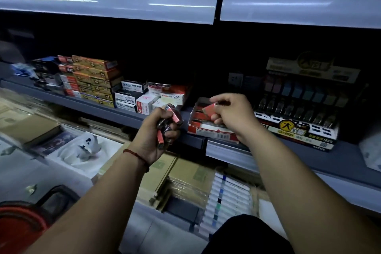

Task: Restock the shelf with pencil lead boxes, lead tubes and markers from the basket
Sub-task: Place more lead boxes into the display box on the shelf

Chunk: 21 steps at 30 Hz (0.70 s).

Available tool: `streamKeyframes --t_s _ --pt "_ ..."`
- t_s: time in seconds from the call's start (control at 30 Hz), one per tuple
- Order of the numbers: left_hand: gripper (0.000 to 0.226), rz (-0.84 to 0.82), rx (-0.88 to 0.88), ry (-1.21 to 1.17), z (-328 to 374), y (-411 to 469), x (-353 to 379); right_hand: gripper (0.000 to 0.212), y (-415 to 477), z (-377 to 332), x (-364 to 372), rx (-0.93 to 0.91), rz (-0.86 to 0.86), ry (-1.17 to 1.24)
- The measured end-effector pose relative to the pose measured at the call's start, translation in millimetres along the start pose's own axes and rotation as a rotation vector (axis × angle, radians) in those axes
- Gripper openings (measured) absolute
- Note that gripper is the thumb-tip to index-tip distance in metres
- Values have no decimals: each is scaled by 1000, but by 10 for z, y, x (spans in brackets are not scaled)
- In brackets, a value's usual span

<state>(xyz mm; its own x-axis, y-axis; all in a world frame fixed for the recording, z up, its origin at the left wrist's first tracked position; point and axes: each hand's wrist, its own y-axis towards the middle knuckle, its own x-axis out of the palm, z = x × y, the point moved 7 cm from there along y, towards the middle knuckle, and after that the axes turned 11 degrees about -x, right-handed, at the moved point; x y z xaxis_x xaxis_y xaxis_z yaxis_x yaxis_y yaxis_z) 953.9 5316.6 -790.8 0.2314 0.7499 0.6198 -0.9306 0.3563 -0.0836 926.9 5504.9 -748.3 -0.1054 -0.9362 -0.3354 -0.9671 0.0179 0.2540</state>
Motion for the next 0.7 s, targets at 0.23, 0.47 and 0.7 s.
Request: streamKeyframes --t_s 0.23,0.47,0.7 --pt "14 -74 14 -19 -35 73 -152 18 -29 59 34 19 -62 -252" --pt "28 -92 16 -79 -127 149 -279 3 -7 22 168 -18 -131 -407" --pt "40 -127 15 -136 -144 179 -259 12 -65 79 213 -29 -84 -461"
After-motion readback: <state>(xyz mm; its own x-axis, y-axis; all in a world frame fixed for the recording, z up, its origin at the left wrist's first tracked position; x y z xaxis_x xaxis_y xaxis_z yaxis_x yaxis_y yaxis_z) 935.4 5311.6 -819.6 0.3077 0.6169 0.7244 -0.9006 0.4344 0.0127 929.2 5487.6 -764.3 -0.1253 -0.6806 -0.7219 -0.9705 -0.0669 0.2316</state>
